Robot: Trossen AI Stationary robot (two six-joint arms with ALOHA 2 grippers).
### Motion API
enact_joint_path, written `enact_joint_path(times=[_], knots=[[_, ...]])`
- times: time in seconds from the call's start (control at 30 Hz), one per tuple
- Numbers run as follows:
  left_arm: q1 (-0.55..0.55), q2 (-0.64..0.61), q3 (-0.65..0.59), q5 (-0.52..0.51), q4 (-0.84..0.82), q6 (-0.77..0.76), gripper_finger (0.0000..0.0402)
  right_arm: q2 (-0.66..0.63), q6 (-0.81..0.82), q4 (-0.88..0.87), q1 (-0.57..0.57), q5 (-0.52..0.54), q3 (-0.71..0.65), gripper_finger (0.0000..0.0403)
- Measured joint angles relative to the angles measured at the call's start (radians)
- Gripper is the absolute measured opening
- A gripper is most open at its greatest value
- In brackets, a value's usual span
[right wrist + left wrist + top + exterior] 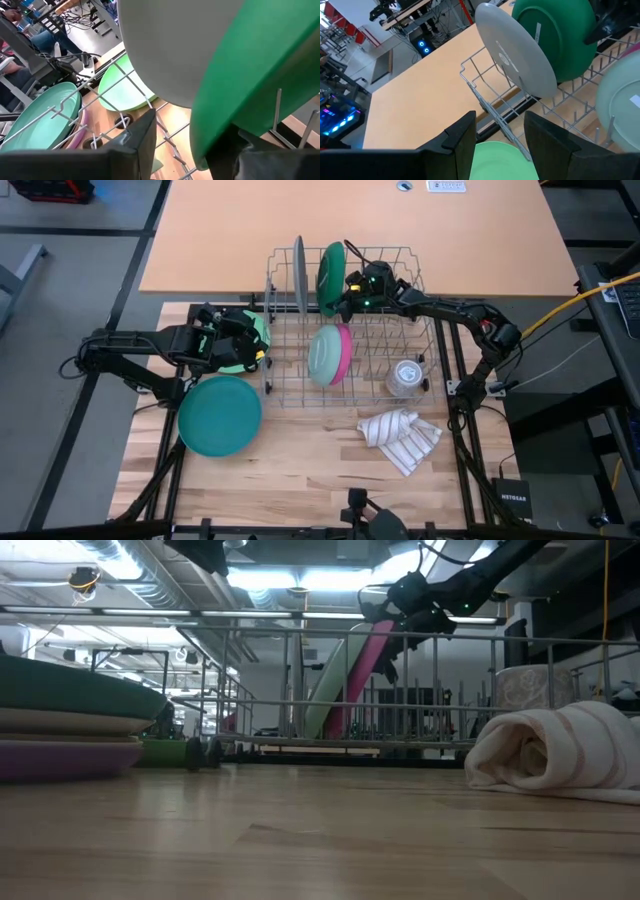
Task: Sort dishes
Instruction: Put the dark green plate in the dish rack
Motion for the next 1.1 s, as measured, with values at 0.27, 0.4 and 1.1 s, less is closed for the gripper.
enact_joint_path(times=[0.27,0.4,1.1], knots=[[0.0,0.0,0.0,0.0,0.0,0.0,0.0155,-0.007,-0.002,0.001,-0.001,0.006,0.0,0.0151],[0.0,0.0,0.0,0.0,0.0,0.0,0.0155,-0.007,-0.003,-0.001,-0.001,0.085,0.0,0.0151],[0.0,0.0,0.0,0.0,-0.007,0.0,0.0155,-0.064,0.001,-0.033,-0.001,0.001,0.0,0.0152]])
